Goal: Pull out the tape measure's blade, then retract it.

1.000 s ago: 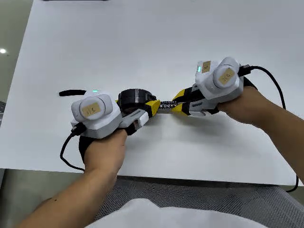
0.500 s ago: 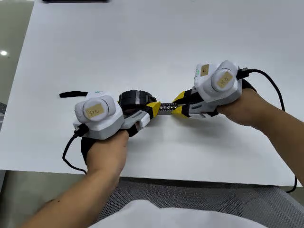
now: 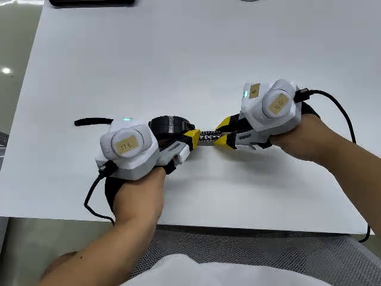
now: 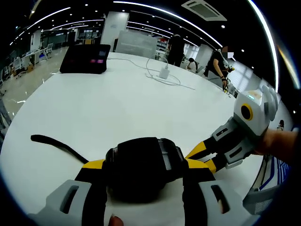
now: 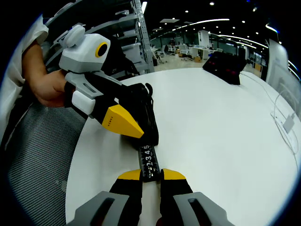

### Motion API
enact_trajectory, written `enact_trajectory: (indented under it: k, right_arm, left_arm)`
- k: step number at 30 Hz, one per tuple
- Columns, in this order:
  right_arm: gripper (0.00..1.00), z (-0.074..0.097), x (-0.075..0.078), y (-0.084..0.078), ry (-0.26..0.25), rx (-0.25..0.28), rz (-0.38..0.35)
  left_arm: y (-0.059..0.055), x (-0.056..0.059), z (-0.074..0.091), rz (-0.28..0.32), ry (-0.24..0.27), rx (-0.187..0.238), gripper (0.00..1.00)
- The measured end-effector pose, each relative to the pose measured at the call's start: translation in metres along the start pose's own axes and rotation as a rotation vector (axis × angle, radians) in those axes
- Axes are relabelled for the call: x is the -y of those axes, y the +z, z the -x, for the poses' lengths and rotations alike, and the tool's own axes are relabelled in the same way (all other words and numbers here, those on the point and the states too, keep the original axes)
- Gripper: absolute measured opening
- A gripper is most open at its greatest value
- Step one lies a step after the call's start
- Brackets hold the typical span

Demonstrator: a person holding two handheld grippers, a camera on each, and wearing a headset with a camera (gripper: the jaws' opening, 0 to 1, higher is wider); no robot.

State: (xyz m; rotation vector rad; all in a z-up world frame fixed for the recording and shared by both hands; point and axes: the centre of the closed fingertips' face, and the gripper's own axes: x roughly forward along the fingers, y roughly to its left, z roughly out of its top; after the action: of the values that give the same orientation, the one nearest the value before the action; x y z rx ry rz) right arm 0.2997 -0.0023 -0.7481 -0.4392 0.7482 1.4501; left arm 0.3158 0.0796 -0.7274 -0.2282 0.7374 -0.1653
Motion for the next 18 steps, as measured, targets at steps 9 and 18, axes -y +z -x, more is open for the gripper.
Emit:
enact_trajectory:
  k: [9,18]
  right_arm:
    - [0.1,0.0002,-0.0004,0.0005,-0.006,0.002,-0.002]
    - [0.1,0.0011,-0.0005,-0.0003,-0.006,0.004,-0.003]
  left_arm:
    - [0.0005,0.0005,0.0019,-0.011,0.016,-0.009,0.61]
    - [0.0016,0.0014,0.0032,-0.029,0.029,-0.01,0.6]
